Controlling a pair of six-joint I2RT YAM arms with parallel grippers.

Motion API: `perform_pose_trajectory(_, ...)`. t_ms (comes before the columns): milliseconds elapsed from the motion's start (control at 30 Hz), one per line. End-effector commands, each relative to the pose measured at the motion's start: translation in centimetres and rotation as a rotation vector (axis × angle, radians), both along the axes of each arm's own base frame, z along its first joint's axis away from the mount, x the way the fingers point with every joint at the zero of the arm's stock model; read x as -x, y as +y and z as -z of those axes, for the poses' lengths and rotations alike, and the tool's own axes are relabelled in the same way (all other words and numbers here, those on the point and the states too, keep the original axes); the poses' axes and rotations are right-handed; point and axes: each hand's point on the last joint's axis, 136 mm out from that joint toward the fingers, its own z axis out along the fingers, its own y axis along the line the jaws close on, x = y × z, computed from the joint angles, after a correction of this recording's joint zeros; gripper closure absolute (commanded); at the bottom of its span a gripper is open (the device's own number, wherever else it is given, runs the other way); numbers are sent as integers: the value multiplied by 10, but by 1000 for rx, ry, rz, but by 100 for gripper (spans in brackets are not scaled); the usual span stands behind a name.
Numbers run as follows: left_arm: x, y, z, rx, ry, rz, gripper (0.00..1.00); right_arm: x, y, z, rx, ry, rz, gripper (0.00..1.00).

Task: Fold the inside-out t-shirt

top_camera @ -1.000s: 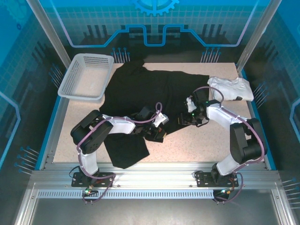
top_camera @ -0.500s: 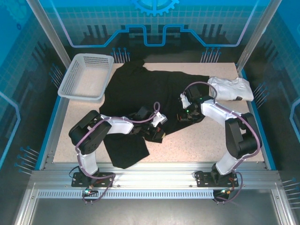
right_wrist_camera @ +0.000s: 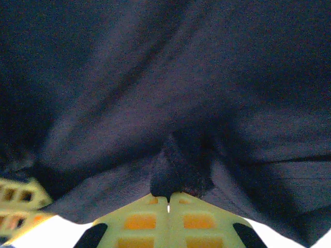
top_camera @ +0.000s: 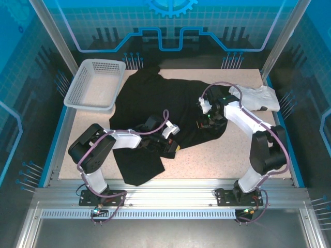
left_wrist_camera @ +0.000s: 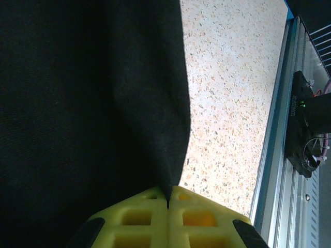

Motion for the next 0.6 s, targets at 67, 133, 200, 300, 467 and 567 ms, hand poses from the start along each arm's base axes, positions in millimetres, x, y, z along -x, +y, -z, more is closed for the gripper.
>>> perform_pose_trajectory(67,8,0,-3,24,23,27,100,-22,-45,16,234,-2,84,92)
perform_pose_trajectory(133,8,0,-2,21,23,26,100,-25,-55,16,284,-11,105,90)
perform_pose_trajectory(200,8,0,-2,19,25,25,100,-23,-56,16,284,-14,109,88)
perform_pose_trajectory(300,7,0,-2,20,23,26,100,-13,-50,16,238,-16,101,84)
perform_pose_trajectory(467,7,-1,2,17,32,28,100,6,-45,16,178,-21,99,73)
perform_pose_trajectory(567,7,-1,2,16,33,27,100,13,-26,16,99,-47,58,68)
